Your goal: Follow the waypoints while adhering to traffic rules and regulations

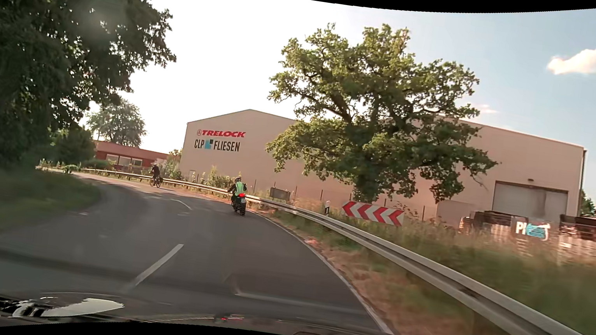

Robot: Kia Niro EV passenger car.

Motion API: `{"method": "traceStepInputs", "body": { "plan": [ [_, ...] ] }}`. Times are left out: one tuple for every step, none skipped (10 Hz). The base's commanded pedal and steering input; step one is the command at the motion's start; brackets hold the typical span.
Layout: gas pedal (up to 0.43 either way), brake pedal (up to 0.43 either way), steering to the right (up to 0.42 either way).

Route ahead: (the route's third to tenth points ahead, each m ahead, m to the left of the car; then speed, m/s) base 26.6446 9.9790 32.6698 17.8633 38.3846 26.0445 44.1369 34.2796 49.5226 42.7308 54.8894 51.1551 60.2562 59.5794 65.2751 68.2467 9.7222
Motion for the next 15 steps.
{"method": "traceStepInputs", "body": {
  "plan": [
    [0.0, 0.0, -0.087],
    [0.0, 0.0, -0.086],
    [0.0, 0.0, -0.089],
    [0.0, 0.0, -0.094],
    [0.0, 0.0, -0.098],
    [0.0, 0.0, -0.102],
    [0.0, 0.0, -0.106],
    [0.0, 0.0, -0.109],
    [0.0, 0.0, -0.112],
    [0.11, 0.0, -0.112],
    [0.118, 0.0, -0.112],
    [0.138, 0.0, -0.112],
    [0.169, 0.0, -0.112],
    [0.177, 0.0, -0.115],
    [0.177, 0.0, -0.122]
  ]
}}
